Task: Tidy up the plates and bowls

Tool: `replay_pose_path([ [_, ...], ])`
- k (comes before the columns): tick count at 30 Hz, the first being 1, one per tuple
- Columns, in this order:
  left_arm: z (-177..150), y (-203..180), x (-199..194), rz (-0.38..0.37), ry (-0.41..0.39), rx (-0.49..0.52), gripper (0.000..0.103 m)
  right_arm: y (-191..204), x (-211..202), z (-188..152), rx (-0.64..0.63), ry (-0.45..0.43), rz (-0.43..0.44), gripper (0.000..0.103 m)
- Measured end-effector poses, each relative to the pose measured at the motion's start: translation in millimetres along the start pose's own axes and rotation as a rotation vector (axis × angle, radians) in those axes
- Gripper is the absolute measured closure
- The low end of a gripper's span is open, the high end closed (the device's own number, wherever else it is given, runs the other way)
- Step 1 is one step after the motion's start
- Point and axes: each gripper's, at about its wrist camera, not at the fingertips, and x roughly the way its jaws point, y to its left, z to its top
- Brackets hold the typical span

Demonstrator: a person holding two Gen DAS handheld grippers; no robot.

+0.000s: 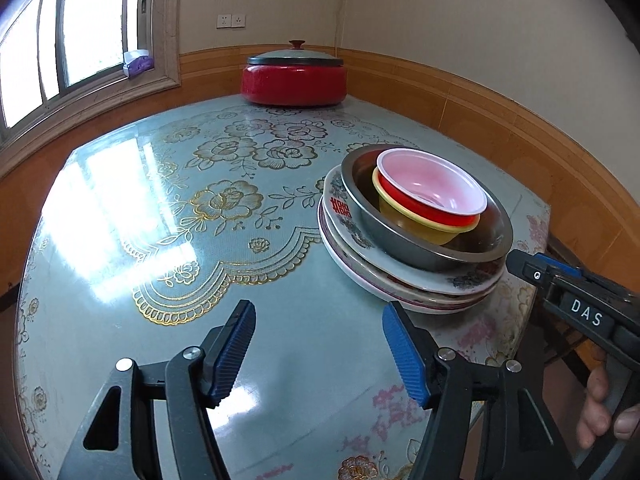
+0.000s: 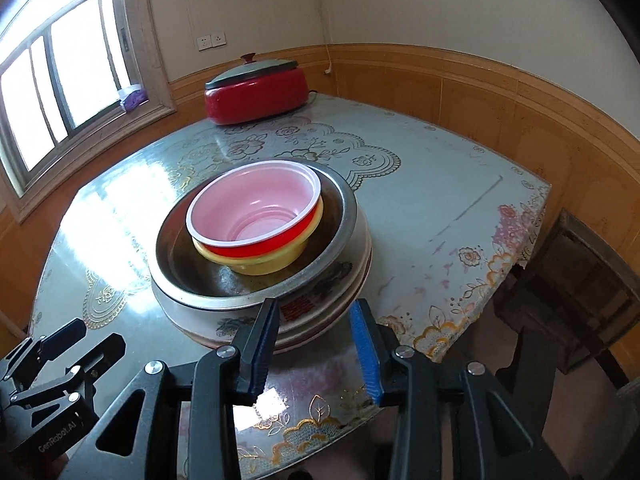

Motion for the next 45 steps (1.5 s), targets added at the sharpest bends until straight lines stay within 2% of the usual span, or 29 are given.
replay_pose_path([
  [5, 4.1, 3.1, -3.8, 0.007, -0.024, 0.006, 0.029, 8.2, -9.9, 3.5, 0.042, -0.047, -0.093, 0.066],
  [9, -0.2, 4.0, -3.7, 0.014, -0.023, 0.009, 0.023, 9.3, -19.1, -12.3, 0.071, -0.062, -0.141, 0.066],
  [11, -2.9, 1.9, -2.8, 0.015, -0.021, 0.018, 0.021, 11.1, -23.5, -19.5, 0.07, -0.083, -0.197, 0.066],
  [14, -6.8, -2.4, -4.8, 0.022, -0.026, 0.029, 0.012, 13.0, -28.5, -24.7, 0.063, -0.091, -0.255, 0.066],
  [16, -7.3, -5.7, -7.5, 0.012, -0.034, 0.04, 0.006, 11.1, -33.2, -25.7, 0.078, -0.11, -0.258, 0.066],
  [22, -2.3, -8.5, -17.2, 0.034, -0.074, 0.055, 0.0, 16.3, -38.7, -23.9, 0.067, -0.137, -0.252, 0.066],
  [30, -3.1, 4.0, -22.3, 0.061, -0.101, 0.033, 0.0, 27.0, -32.8, -22.0, 0.061, -0.139, -0.228, 0.066],
  [39, 0.2, 6.7, -31.8, 0.035, -0.15, 0.022, 0.0, 33.4, -28.4, -16.6, 0.047, -0.134, -0.195, 0.066],
  [45, 2.3, 3.1, -30.4, 0.033, -0.153, 0.019, 0.0, 33.5, -28.8, -15.5, 0.045, -0.139, -0.198, 0.066],
])
